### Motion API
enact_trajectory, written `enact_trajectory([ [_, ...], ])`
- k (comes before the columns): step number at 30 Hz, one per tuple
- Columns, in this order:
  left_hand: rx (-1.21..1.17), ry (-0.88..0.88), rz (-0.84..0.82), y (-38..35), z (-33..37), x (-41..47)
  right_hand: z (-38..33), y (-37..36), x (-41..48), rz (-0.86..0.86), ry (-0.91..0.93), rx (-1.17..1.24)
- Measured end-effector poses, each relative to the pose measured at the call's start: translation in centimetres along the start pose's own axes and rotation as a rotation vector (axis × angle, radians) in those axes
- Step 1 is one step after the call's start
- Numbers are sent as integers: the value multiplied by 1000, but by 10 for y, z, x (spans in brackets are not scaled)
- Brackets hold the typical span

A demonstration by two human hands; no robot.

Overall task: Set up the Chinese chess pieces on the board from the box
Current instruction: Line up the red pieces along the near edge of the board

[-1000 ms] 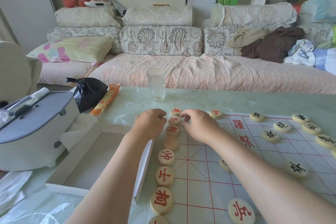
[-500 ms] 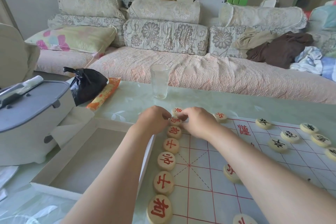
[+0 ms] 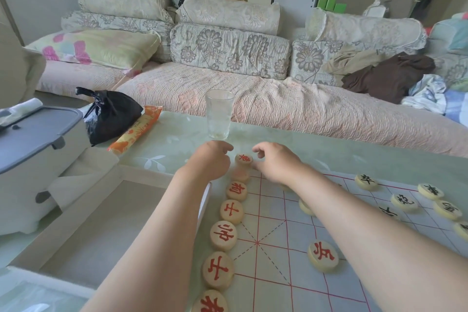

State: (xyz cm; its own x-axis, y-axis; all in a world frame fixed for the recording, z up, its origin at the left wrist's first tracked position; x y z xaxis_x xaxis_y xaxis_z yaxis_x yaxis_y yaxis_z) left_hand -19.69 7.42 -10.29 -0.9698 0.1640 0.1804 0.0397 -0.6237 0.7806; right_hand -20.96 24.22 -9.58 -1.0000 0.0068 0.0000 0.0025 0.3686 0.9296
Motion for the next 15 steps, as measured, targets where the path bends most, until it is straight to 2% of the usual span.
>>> enact_trajectory([
  [6, 86, -57, -123, -15, 10, 5, -9, -10, 16, -81, 62, 16],
  [15, 53, -73, -121, -11, 11, 0, -9, -11, 15, -82, 95, 18],
])
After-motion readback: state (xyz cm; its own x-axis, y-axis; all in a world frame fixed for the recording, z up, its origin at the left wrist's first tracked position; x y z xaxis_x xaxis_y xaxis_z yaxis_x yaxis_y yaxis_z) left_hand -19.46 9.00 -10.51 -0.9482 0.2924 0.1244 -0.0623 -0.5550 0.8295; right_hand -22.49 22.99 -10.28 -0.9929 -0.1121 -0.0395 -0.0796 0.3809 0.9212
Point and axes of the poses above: each hand's wrist, its own x-axis towards the middle knuckle, its own y-axis out of the back of the hand, z = x × y, the point moved 6 cm from there along x, towards the middle knuckle, and after that the axes turned 12 degrees about -y, right-handed, at the moved point
